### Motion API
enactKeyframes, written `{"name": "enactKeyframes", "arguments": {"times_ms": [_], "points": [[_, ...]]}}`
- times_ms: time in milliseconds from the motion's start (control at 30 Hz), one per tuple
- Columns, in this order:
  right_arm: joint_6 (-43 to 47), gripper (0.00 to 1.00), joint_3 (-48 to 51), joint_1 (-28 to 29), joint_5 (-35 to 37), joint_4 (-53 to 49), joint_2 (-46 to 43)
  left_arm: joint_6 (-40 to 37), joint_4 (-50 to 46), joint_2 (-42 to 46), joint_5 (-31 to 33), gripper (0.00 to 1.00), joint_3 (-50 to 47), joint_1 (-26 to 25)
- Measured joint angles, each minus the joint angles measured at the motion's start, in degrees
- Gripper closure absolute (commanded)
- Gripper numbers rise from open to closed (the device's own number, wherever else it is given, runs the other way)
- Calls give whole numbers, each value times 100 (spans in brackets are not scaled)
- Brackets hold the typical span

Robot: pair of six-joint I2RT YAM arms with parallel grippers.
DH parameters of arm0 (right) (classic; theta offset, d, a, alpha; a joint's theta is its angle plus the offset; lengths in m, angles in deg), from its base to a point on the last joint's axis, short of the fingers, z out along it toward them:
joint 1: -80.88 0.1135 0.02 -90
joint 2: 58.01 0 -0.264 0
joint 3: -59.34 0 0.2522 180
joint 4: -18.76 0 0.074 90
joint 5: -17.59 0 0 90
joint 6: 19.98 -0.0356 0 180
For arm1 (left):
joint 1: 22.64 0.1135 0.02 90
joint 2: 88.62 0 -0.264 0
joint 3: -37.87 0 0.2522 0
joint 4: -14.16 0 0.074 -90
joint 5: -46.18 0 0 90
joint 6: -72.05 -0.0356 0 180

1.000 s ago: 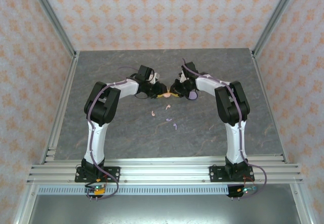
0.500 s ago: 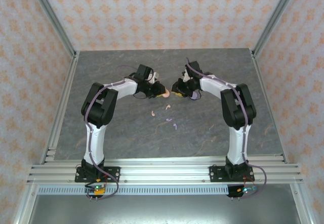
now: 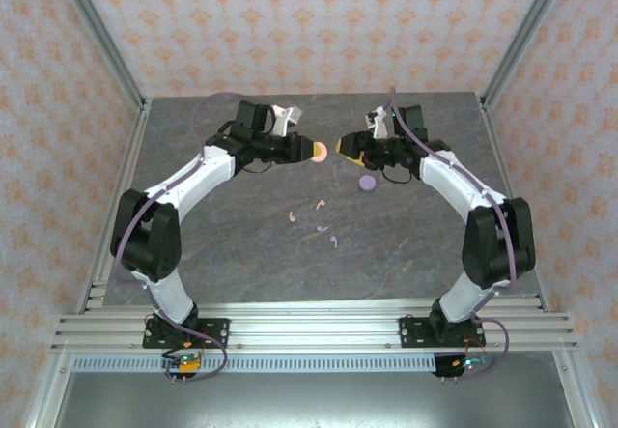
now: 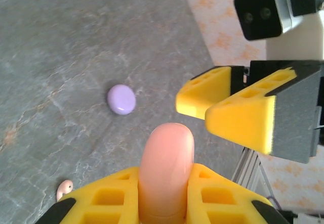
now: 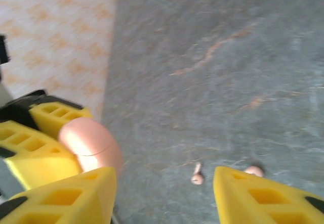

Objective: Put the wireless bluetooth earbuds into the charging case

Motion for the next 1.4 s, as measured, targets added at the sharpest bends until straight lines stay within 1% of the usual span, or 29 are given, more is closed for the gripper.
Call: {"name": "enactKeyframes", "arguments": {"times_ms": [233, 367, 600, 733, 933, 1233, 1400], "points": [[153, 40, 85, 0, -852, 297, -601, -494, -173, 321, -540, 88, -7, 63], [339, 44, 70, 26, -1106, 273, -704, -702, -278, 466, -817, 88, -26, 66], [756, 49, -175, 358, -1257, -144, -573, -994, -472, 699, -1108, 88, -28, 66], [922, 55, -229, 535, -1320, -232, -555, -1067, -570, 721, -1128, 88, -28, 66], [1014, 63, -310, 549, -1342, -345, -518, -1143, -645, 756, -1220, 89, -28, 66], [1069, 72, -343, 560, -1488, -356, -479, -1213, -761, 848, -1283, 89, -31, 66], [1071, 71, -352, 575, -1552, -356, -479, -1252, -776, 898, -1298, 89, -63, 70]]}}
